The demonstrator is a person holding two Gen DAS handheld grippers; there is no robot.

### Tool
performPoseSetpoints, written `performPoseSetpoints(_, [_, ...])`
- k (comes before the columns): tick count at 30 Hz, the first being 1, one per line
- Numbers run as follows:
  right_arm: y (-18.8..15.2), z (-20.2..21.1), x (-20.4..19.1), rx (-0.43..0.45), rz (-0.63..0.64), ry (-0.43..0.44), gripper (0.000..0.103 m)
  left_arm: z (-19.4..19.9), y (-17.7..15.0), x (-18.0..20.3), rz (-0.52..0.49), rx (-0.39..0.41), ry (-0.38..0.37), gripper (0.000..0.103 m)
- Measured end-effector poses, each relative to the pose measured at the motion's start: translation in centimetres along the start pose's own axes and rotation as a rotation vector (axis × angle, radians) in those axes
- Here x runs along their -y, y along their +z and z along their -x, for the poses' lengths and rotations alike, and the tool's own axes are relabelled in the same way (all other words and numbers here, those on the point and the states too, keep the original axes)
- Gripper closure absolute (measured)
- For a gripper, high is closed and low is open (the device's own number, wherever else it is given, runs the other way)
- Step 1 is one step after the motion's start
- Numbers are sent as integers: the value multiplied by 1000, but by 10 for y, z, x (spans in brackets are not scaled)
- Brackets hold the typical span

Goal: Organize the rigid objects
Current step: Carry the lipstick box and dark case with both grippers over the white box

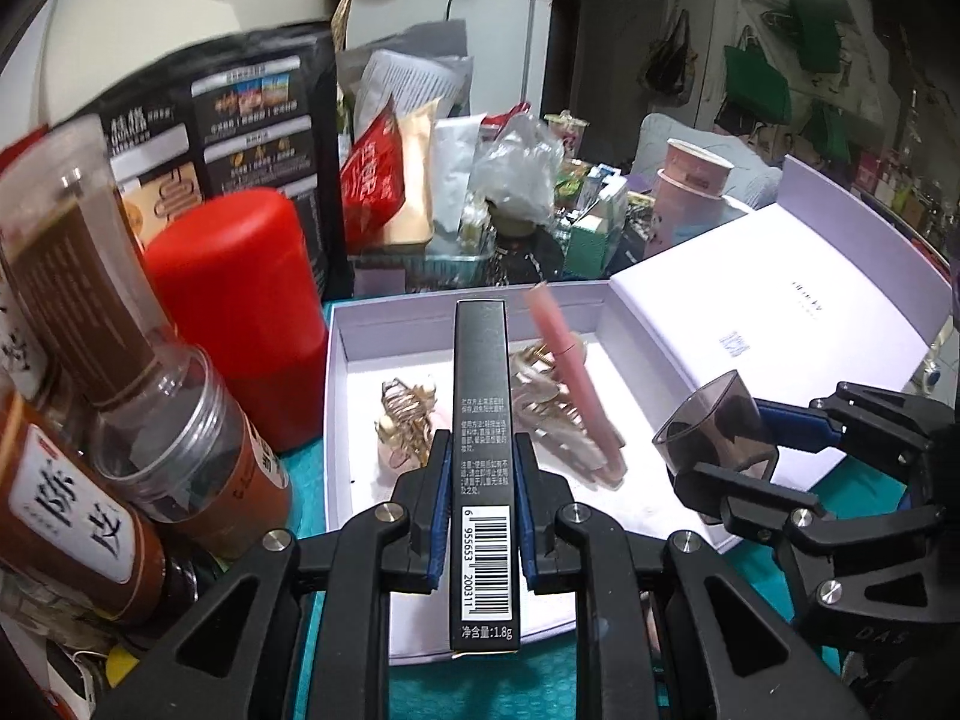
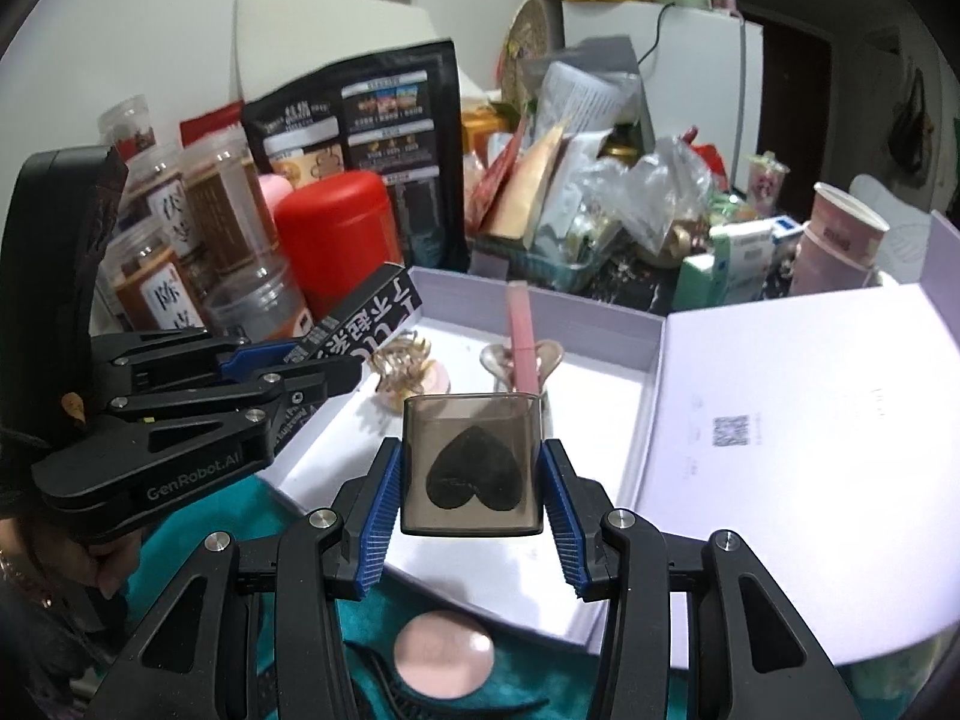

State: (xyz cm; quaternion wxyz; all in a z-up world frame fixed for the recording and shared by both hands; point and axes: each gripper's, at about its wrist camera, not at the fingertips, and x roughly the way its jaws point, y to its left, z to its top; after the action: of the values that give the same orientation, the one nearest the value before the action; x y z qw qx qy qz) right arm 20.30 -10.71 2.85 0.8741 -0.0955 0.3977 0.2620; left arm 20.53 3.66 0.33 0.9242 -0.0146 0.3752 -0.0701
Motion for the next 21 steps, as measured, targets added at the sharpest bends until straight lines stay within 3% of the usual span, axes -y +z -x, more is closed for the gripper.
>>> performPoseSetpoints(21, [-7,-61,-5,-133,22,27,58,-46,-10,-16,27,-126,8,85])
